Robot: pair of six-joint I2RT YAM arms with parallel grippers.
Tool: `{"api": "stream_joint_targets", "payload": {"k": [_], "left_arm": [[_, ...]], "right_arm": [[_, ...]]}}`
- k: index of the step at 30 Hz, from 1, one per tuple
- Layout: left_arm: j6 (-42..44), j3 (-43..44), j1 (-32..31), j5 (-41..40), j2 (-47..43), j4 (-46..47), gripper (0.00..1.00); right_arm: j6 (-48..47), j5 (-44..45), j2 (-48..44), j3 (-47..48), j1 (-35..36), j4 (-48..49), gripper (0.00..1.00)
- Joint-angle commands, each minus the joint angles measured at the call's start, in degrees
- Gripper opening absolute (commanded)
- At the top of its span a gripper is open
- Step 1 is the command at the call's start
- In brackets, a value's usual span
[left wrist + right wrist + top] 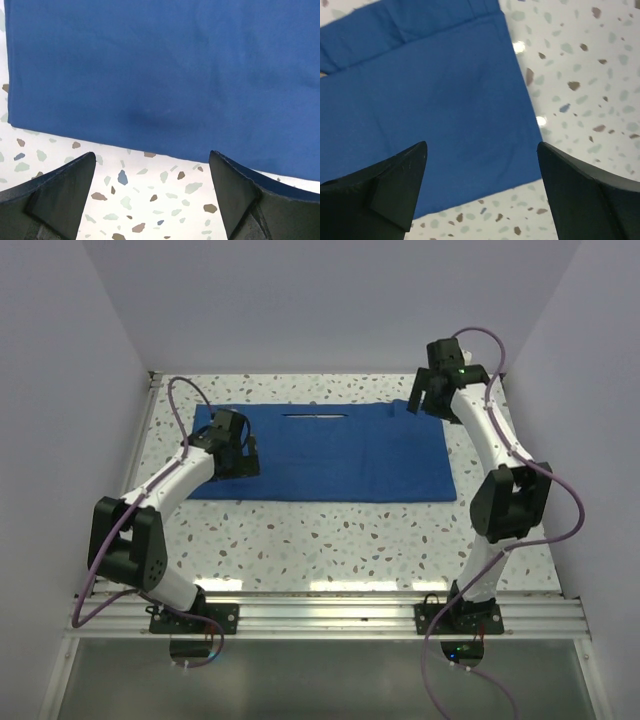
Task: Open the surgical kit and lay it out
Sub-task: Open the surgical kit at the center of the board.
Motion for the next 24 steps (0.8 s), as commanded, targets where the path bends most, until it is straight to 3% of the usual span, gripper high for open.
{"api": "stream_joint_targets", "payload": {"k": [1, 5, 10, 16, 24], "left_arm": [[-0.74, -1.97, -0.10, 0.51, -2.47, 1.75, 1.00], [-0.92, -3.91, -0.18, 1.03, -2.82, 2.36, 1.00], [0.31, -4.53, -0.18, 0.77, -2.64, 3.42, 1.00], [1.98, -5.05, -0.01, 1.03, -1.15, 5.44, 1.00], [4.79, -6.19, -0.01, 2.35, -0.01, 7.99, 1.00]], "right_arm": [[3.12, -5.70, 5.46, 7.80, -0.03, 2.61, 0.92], [6.55, -4.56, 14.84, 16.07, -0.03, 1.90, 0.81], [11.21, 0.78, 23.83, 28.10, -0.12, -4.15, 0.74], [15.34, 4.40, 28.58, 29.98, -1.78, -5.48, 0.67], [18.59, 4.41, 33.33, 31.91, -4.60, -4.69, 0.66]]}}
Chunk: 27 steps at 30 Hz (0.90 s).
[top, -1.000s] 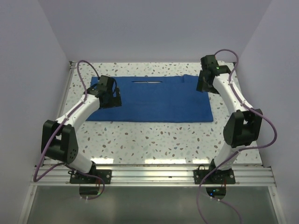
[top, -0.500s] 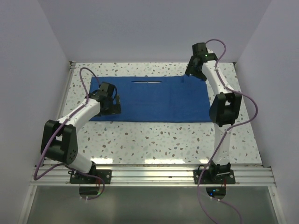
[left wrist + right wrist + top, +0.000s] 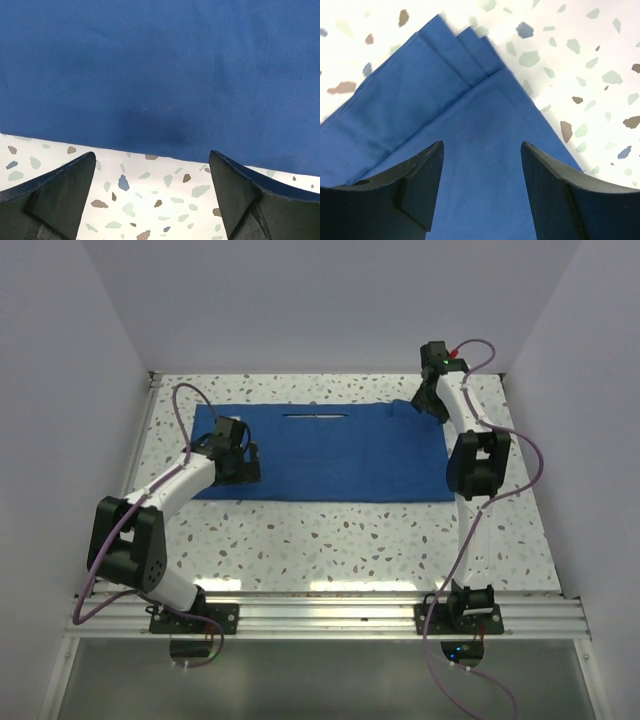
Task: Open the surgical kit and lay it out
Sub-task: Open the surgical kit at the center of the board.
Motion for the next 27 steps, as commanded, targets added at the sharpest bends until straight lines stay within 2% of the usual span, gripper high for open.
{"api": "stream_joint_targets", "payload": {"k": [1, 14, 18, 19, 23, 24, 27], "left_arm": [[2.35, -1.04, -0.01, 1.56, 0.56, 3.75, 1.00], [3.67, -2.97, 0.43, 5.34, 2.93, 5.95, 1.00], [4.46, -2.45, 1.05, 5.43, 3.64, 5.86, 1.00], [4.54, -2.18, 1.22, 5.43, 3.73, 5.95, 1.00], [4.81, -1.83, 1.93, 5.52, 3.90, 6.21, 1.00], [4.81, -1.74, 1.93, 5.70, 3.99, 6.30, 1.00], [4.81, -1.30, 2.01, 6.14, 4.52, 6.30, 1.00]], "right_arm": [[3.29, 2.04, 1.72, 3.26, -0.99, 0.44, 0.67], [5.40, 1.69, 7.70, 5.72, -1.17, 6.16, 0.67], [6.02, 1.69, 8.15, 6.16, -1.26, 4.76, 0.59], [6.11, 1.61, 7.62, 5.29, -1.17, 4.58, 0.45], [5.93, 1.34, 5.16, 0.81, -1.26, 5.10, 0.12], [5.67, 1.34, 4.89, 0.19, -1.26, 5.19, 0.00], [5.05, 1.43, 4.28, -0.34, -1.26, 4.23, 0.00]]}}
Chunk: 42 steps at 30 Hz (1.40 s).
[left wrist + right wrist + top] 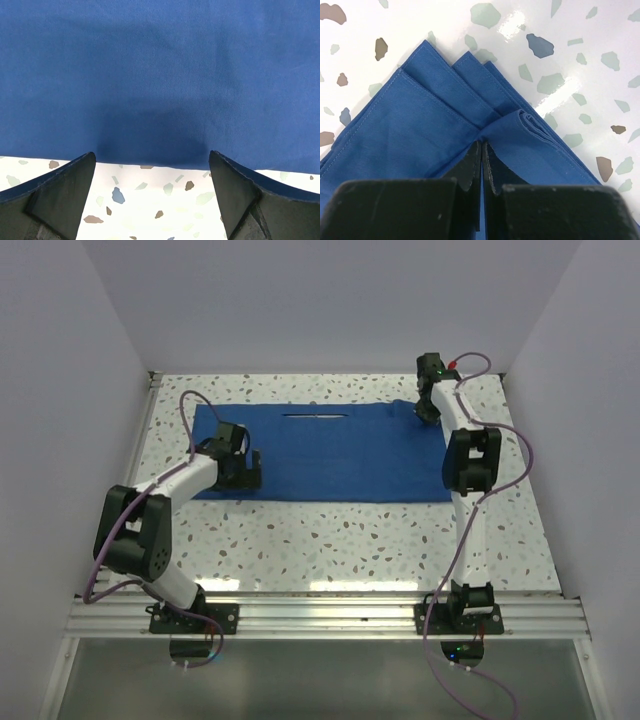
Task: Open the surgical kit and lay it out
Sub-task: Open the surgical kit at the center of the board.
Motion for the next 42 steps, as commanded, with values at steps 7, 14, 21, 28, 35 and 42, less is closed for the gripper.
{"api": "stream_joint_targets", "payload": {"k": [7, 14, 21, 28, 35, 42], "left_arm": [[1.60, 5.92, 0.55, -0.09, 1.09, 0.24, 1.00], [1.16, 15.50, 0.55, -2.56, 0.38, -3.98, 1.00], [0.63, 22.10, 0.55, -3.17, 1.00, -6.35, 1.00], [0.11, 31.41, 0.55, -5.28, 2.22, -9.42, 1.00], [-2.18, 43.54, 0.55, -6.60, 6.62, -13.03, 1.00], [-7.01, 45.67, 0.38, -5.11, 7.07, -14.62, 1.00]], "right_arm": [[-0.88, 0.47, -8.04, -3.23, 0.01, -1.32, 0.00], [-0.17, -3.83, -19.99, -12.81, 0.71, 3.15, 0.00], [-2.10, -9.01, -30.10, -23.42, 2.38, 2.63, 0.00], [-4.21, -15.00, -46.70, -45.66, 7.30, 1.67, 0.00], [-1.85, -22.63, -76.40, -71.86, 15.13, -13.93, 0.00], [-1.57, -15.73, -98.40, -75.85, 15.04, -37.95, 0.00]]}}
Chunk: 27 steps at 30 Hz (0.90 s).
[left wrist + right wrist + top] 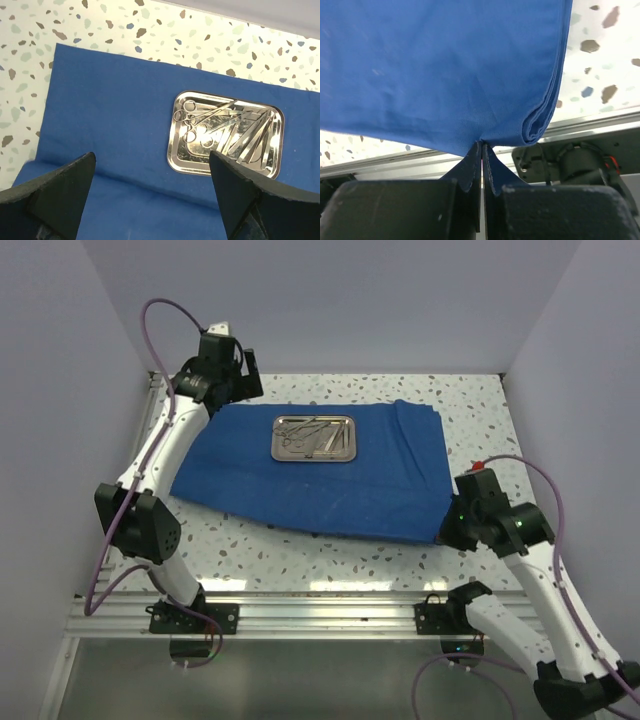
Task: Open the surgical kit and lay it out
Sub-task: Open the surgical kit at the center of the board.
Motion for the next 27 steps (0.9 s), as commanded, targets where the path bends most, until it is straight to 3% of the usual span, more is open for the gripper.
{"api": "stream_joint_targets", "payload": {"k": [1, 3, 9, 10, 11, 12, 13, 20, 24, 27], "left_arm": [[-3.89, 0.40, 0.35, 0.94, -0.97, -2.16, 1.00], [-5.29, -2.23, 0.09, 1.39, -2.81, -2.33, 1.00], [-5.21, -4.53, 0.00, -0.19, -5.90, -3.39, 1.00], [-5.12, -4.88, 0.00, -0.37, -6.16, -3.56, 1.00], [-5.04, -5.06, 0.00, -0.80, -6.86, -3.91, 1.00], [-4.69, -5.23, 0.00, -0.98, -7.22, -4.09, 1.00], [-4.51, -5.32, 0.00, -1.42, -7.48, -4.35, 1.00], [-5.55, -6.90, 0.00, -0.29, -11.86, -7.60, 1.00], [-8.45, -14.62, -0.17, 1.73, -17.58, -6.91, 1.00], [-10.04, -26.28, -1.49, 3.84, -22.68, -4.45, 1.00]], "right_arm": [[-1.40, 3.29, -3.45, 1.64, -0.22, -21.03, 0.00], [-4.47, -1.42, -6.78, 1.38, -0.22, -21.04, 0.00], [-6.24, -2.60, -4.79, 1.20, -0.30, -21.04, 0.01], [-6.77, -2.87, -4.00, 1.38, -0.30, -20.95, 0.18], [-7.38, -3.30, -3.30, 1.55, -0.22, -20.95, 0.43], [-8.34, -3.66, -2.77, 1.82, -0.30, -20.95, 0.94], [-8.61, -5.49, -1.98, 3.21, -0.30, -20.95, 0.98], [-9.58, -4.37, 2.67, 20.88, -0.22, -17.46, 0.98], [-8.45, -1.81, 9.61, 25.02, -0.30, -7.97, 0.98], [-6.34, -4.27, 19.45, 26.86, -0.48, 1.96, 0.94]]}}
